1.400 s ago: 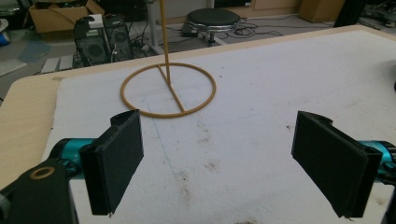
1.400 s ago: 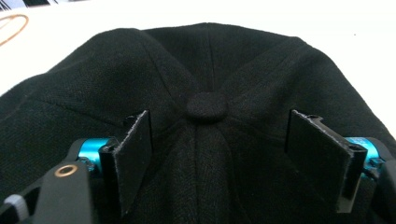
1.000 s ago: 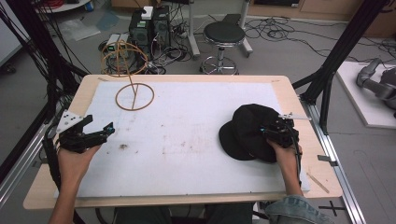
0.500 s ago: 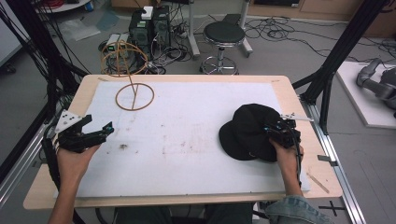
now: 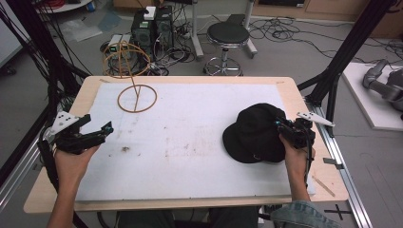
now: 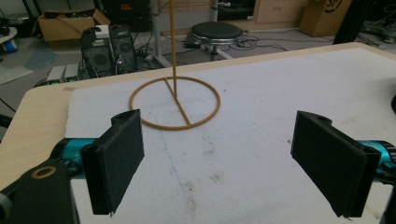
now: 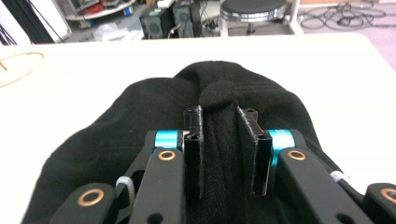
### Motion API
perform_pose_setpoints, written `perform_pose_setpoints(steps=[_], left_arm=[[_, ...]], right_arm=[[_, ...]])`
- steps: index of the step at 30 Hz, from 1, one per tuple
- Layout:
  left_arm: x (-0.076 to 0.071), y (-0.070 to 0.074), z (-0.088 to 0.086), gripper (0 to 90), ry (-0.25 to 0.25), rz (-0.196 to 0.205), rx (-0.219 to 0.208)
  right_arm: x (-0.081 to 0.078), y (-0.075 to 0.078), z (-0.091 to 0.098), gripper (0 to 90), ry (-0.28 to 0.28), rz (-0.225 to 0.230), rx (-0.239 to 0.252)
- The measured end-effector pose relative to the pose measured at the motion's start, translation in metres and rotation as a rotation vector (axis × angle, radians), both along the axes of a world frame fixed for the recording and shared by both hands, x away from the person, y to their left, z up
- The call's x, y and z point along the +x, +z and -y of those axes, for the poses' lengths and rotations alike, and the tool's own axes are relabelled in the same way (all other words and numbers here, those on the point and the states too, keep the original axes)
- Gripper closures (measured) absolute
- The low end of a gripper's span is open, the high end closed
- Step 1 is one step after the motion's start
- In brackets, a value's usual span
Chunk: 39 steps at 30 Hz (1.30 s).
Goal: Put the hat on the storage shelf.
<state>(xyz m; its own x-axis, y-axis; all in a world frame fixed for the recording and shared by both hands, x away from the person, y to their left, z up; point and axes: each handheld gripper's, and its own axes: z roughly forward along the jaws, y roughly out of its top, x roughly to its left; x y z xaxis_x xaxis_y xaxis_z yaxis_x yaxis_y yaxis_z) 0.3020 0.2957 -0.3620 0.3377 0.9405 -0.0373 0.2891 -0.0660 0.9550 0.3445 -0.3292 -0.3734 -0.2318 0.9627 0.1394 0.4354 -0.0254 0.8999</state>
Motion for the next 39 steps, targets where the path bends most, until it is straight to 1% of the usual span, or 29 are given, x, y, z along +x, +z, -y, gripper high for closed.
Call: perform_pose_setpoints(steps=[1,2,3,5,7,10,11,12,13,14,15,16,17,18,22,25,30,35,36,37,38,39], left_arm=[[0.0,0.001,-0.001,17.4,0.0,0.002,-0.001],[0.0,0.001,-0.001,17.4,0.0,0.005,-0.005],[0.0,0.002,-0.002,17.4,-0.001,0.007,-0.006],[-0.001,0.003,-0.002,17.4,-0.001,0.011,-0.01],[-0.001,0.005,-0.003,17.4,0.0,0.02,-0.015],[-0.002,0.007,-0.004,17.4,-0.001,0.023,-0.017],[-0.002,0.007,-0.004,17.4,0.001,0.027,-0.02],[-0.002,0.008,-0.005,17.4,0.002,0.027,-0.023],[-0.002,0.008,-0.006,17.4,0.002,0.029,-0.023],[-0.003,0.008,-0.006,17.4,0.004,0.03,-0.027],[-0.003,0.009,-0.007,17.4,0.005,0.032,-0.028],[-0.004,0.009,-0.007,17.4,0.004,0.033,-0.029],[-0.004,0.01,-0.008,17.4,0.005,0.038,-0.033],[-0.004,0.01,-0.008,17.4,0.005,0.038,-0.033],[-0.006,0.012,-0.01,17.4,0.007,0.046,-0.036],[-0.006,0.013,-0.012,17.4,0.009,0.048,-0.044],[-0.007,0.014,-0.013,17.4,0.008,0.05,-0.05],[-0.007,0.014,-0.014,17.4,0.008,0.051,-0.051],[-0.007,0.014,-0.014,17.4,0.008,0.051,-0.051],[-0.007,0.014,-0.014,17.4,0.01,0.049,-0.051],[-0.007,0.014,-0.014,17.4,0.011,0.049,-0.055],[-0.008,0.014,-0.015,17.4,0.011,0.05,-0.058]], right_arm=[[-0.001,0.003,-0.001,74.9,-0.001,0.012,0.007],[-0.001,0.003,-0.001,74.9,-0.001,0.012,0.007],[-0.001,0.008,-0.003,75.0,0.001,0.025,0.033],[0.001,0.013,-0.005,75.0,0.004,0.041,0.05],[0.002,0.017,-0.009,75.0,0.002,0.051,0.064],[0.003,0.021,-0.013,75.0,0.007,0.063,0.064],[0.004,0.024,-0.014,75.0,0.009,0.072,0.07],[0.005,0.029,-0.017,75.0,0.015,0.086,0.085],[0.005,0.029,-0.017,75.0,0.015,0.086,0.085],[0.007,0.035,-0.021,75.0,0.021,0.097,0.084],[0.007,0.035,-0.021,75.0,0.021,0.097,0.084],[0.008,0.04,-0.025,75.0,0.028,0.106,0.084],[0.009,0.042,-0.028,75.0,0.03,0.109,0.086],[0.01,0.044,-0.03,75.0,0.034,0.121,0.083],[0.013,0.052,-0.039,75.0,0.036,0.136,0.093],[0.016,0.059,-0.044,75.1,0.036,0.154,0.092],[0.02,0.072,-0.051,75.0,0.04,0.179,0.106],[0.024,0.086,-0.06,75.1,0.059,0.208,0.129],[0.024,0.086,-0.06,75.1,0.059,0.208,0.129],[0.026,0.092,-0.065,75.1,0.069,0.216,0.133],[0.026,0.092,-0.065,75.1,0.069,0.216,0.133],[0.027,0.098,-0.069,75.1,0.077,0.224,0.139]])
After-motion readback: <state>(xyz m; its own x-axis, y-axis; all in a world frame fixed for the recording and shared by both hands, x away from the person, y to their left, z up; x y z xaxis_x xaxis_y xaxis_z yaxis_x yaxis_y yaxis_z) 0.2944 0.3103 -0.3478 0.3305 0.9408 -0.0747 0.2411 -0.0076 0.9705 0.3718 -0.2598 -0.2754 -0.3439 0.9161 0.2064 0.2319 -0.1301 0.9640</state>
